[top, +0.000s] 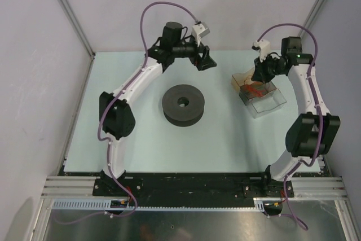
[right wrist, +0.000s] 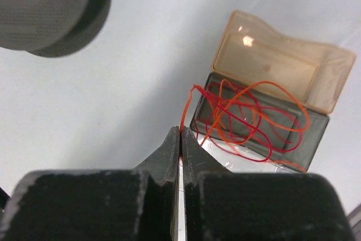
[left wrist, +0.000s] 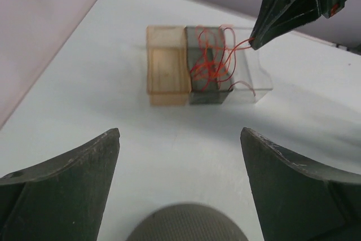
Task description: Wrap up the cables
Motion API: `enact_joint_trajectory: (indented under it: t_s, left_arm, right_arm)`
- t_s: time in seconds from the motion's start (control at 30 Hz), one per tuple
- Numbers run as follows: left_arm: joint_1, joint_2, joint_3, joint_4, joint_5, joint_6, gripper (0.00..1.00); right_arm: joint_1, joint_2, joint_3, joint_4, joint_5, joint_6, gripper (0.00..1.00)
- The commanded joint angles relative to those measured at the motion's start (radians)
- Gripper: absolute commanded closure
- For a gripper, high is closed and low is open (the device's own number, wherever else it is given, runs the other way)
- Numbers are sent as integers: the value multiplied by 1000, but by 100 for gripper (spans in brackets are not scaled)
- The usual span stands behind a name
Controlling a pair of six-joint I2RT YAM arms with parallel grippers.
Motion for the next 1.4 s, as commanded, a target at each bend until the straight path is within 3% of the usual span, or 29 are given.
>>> enact_joint_trajectory:
  t_s: [0.0,0.17,0.37,0.87,1.23,1.37]
  left_arm:
    - [-59,70,49,301,147,-77,9]
    - [-116,144,40,514,191,-98,16]
    - [-175,235,108,588,169,-70,26]
    - [-229,361,182,610,101,-5,57]
    - [-236,384,185,603,93,51,61]
    - [-237,399,212,602,59,50,74]
  right_arm:
    - [-9,-86,3,46,-116,31,100]
    - [-17,-125,-5,68,-141,29,100]
    - [-18,-136,-14,80,-140,19,99]
    - [-21,-148,-25,78,-162,-14,97]
    - [-34,-149,-16,70,-173,-42,97]
    - [-37,-148,-12,53,-189,-55,96]
